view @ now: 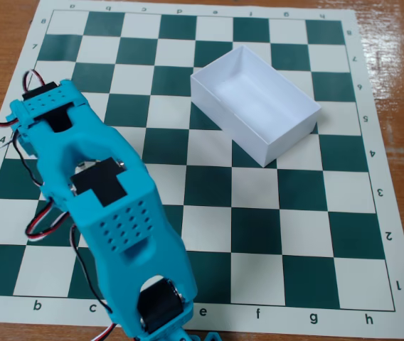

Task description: Grab the toy horse and put it in the box.

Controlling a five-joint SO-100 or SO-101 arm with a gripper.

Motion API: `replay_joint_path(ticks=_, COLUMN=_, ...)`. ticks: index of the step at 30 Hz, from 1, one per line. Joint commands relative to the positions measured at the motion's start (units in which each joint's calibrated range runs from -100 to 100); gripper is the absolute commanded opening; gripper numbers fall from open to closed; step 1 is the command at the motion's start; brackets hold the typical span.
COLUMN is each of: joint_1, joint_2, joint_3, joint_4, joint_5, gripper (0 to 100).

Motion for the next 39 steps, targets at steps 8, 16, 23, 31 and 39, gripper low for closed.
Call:
replay_joint_path(ticks=8, joint_1=11.5, joint_2=-31.4, joint_3=4.0, joint_4=-3.3, joint_5=11.7, gripper=0)
replay_joint_path(ticks=16, joint_1=30.4, joint_2=-37.3, joint_3=13.8, joint_4=-14.5, joint_5=22.0, gripper=0)
replay_joint_path(ticks=23, joint_1=41.5, joint_2=-26.3, joint_3=17.3, joint_4=-30.3, joint_5=24.2, gripper=0)
replay_joint_path(ticks=31, joint_1=43.2, joint_2=-6.2, joint_3=7.2, joint_4=-38.0, joint_5=22.4, gripper=0)
replay_joint_path(ticks=39, joint_1=39.8, joint_2=-0.3, joint_3=4.1, joint_4=-37.5, joint_5=13.0, gripper=18)
